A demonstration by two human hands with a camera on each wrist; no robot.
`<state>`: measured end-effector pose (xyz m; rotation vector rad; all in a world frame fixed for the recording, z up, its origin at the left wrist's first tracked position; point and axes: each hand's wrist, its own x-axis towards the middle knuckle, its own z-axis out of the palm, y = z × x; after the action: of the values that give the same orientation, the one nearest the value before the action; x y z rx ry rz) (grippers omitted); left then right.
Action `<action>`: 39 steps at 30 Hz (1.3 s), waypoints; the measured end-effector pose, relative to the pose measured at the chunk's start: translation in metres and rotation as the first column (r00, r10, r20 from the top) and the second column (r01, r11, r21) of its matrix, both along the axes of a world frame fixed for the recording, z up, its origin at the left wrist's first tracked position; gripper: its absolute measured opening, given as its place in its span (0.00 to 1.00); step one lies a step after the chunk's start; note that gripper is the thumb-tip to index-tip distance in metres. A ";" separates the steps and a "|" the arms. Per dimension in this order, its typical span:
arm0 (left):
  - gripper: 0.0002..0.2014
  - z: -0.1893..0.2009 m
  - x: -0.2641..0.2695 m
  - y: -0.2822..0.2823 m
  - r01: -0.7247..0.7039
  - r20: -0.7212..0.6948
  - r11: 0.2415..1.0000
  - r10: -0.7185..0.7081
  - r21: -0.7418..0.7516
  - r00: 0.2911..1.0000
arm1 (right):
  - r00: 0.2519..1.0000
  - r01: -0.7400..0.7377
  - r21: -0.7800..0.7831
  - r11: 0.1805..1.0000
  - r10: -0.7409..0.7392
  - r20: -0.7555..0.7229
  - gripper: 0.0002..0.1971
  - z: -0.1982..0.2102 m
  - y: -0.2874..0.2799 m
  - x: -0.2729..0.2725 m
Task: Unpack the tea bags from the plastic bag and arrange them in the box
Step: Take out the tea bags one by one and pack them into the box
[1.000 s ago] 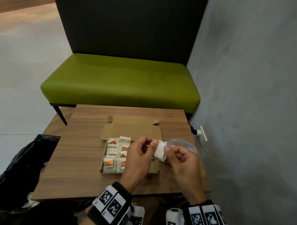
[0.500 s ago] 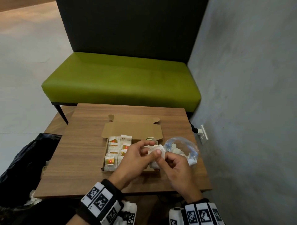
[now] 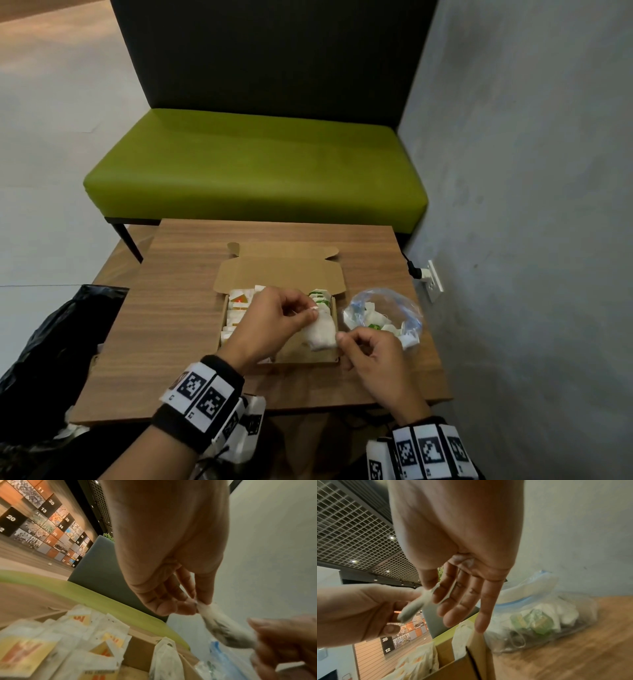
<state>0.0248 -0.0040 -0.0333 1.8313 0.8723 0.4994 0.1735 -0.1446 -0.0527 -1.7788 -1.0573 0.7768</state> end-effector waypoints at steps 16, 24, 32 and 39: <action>0.04 -0.050 0.052 0.001 -0.111 -0.405 0.975 0.181 0.191 0.896 | 0.952 0.305 0.057 0.951 -0.306 0.019 0.09 0.010 -0.015 0.056; 0.16 -0.056 0.054 -0.003 -0.195 -0.421 0.944 0.296 0.267 0.857 | 0.858 0.380 -0.070 0.922 -0.323 0.399 0.06 0.002 -0.012 0.076; 0.21 -0.017 0.069 -0.029 0.032 -0.266 0.863 0.119 0.504 0.957 | 0.731 0.239 -0.419 0.876 0.123 0.672 0.12 0.010 0.013 0.087; 0.19 -0.005 0.090 -0.043 0.511 -0.604 0.689 -0.132 0.514 0.786 | 0.704 0.194 -0.618 0.762 0.331 0.629 0.18 0.002 0.034 0.091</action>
<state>0.1149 -0.0467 -0.0378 2.8204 0.7090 0.0302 0.2649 -0.1110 -0.0510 -2.8120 -1.4785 0.5094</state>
